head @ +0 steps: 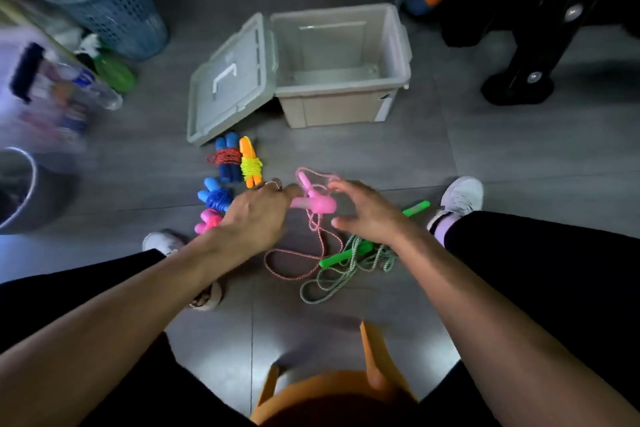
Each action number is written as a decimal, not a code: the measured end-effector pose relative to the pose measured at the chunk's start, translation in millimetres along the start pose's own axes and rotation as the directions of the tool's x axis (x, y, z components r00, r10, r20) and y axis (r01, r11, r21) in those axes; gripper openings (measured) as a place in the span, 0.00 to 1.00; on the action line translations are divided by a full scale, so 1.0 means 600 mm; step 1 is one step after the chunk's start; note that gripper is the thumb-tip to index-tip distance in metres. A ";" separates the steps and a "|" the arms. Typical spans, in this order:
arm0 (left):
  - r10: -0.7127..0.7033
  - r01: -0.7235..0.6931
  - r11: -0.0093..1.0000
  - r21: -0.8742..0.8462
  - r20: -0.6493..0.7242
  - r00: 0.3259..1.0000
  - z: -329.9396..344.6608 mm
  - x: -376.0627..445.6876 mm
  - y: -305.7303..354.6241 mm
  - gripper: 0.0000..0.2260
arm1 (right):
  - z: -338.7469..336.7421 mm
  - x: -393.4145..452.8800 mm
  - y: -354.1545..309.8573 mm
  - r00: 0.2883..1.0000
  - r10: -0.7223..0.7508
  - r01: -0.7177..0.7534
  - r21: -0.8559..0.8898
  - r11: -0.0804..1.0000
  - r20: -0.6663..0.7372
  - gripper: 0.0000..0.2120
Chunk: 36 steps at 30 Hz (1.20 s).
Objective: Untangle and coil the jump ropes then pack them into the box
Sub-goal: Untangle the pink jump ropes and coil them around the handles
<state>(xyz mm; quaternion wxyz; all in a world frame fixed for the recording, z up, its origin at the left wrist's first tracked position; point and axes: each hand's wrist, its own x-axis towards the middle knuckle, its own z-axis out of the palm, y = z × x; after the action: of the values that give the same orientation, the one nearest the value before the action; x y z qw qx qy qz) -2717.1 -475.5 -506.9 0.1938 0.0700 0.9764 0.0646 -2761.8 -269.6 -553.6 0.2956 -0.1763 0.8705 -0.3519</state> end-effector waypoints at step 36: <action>-0.370 0.044 0.373 -0.927 -0.106 0.923 -0.047 -0.021 0.010 0.16 | -0.096 -0.059 -0.119 0.970 -0.148 0.116 -0.168 0.979 -0.191 0.09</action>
<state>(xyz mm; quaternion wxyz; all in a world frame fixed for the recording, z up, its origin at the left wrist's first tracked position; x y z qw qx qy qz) -2715.8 -474.5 -475.4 0.0580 -0.1824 0.7984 0.5710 -2764.6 -271.4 -455.2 0.1664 -0.2197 0.9072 -0.3179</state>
